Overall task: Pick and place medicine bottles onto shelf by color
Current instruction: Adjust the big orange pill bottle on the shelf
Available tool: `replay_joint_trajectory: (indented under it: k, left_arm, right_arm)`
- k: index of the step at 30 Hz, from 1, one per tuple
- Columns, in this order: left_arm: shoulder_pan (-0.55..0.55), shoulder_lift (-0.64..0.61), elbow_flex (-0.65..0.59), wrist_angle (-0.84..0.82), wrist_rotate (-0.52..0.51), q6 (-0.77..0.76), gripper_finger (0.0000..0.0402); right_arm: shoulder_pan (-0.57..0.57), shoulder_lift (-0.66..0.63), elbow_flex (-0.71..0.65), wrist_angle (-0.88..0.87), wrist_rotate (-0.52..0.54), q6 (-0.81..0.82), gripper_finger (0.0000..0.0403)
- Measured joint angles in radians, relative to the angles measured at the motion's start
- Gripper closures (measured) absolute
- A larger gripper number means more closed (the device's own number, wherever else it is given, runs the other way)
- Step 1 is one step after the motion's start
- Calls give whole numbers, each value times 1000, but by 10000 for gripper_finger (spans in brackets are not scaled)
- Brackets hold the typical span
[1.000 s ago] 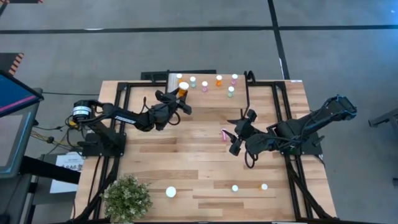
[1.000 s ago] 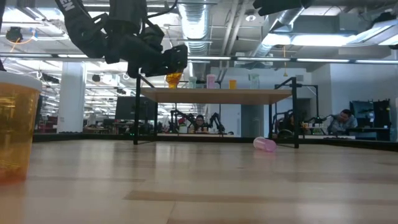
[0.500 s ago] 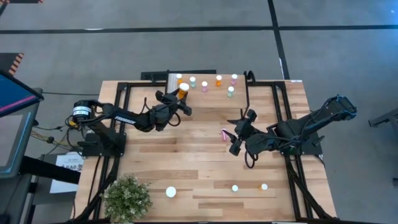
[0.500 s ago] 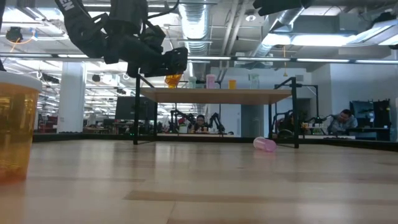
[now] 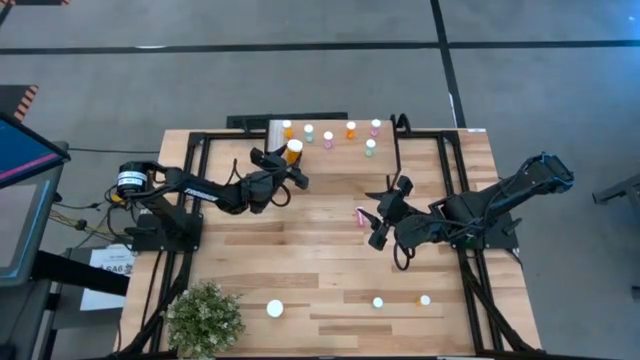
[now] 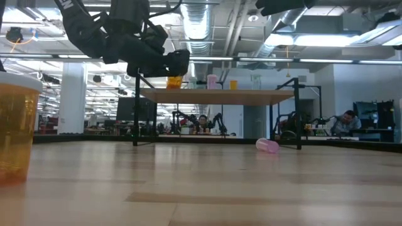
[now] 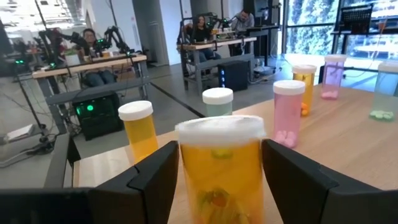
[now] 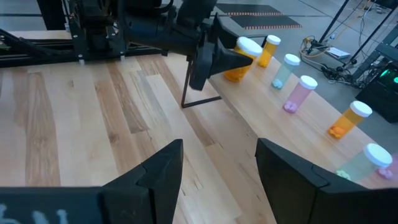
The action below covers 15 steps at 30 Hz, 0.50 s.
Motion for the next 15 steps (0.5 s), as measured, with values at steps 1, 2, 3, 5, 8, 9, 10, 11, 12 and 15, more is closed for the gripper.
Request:
replay_joint_trajectory:
  k: [1, 2, 3, 5, 8, 9, 10, 11, 12, 15]
  left_arm:
    - [-4, 0, 0, 0, -6, 8, 185]
    - [-7, 0, -1, -2, -10, 15, 184]
    - [-10, 0, -1, -2, -12, 20, 184]
    - [-16, 0, -1, -2, -13, 27, 184]
    - [-24, 0, -1, -2, -15, 32, 184]
    - [-26, 1, -1, -2, -18, 33, 184]
    - [-28, 1, -1, -2, -24, 34, 184]
    - [-29, 1, -1, 0, -32, 37, 184]
    - [-30, 1, -2, 1, -39, 42, 184]
    - [-30, 1, -2, 8, -60, 56, 184]
  right_arm:
    - [0, 0, 0, 0, 0, 0, 179]
    - [0, 0, 0, 0, 0, 0, 179]
    - [0, 0, 0, 0, 0, 0, 179]
    - [0, 0, 0, 0, 0, 0, 179]
    - [0, 0, 0, 0, 0, 0, 179]
    - [0, 0, 0, 0, 0, 0, 179]
    - [0, 0, 0, 0, 0, 0, 179]
    - [0, 0, 0, 0, 0, 0, 179]
    - [0, 0, 0, 0, 0, 0, 179]
    - [0, 0, 0, 0, 0, 0, 179]
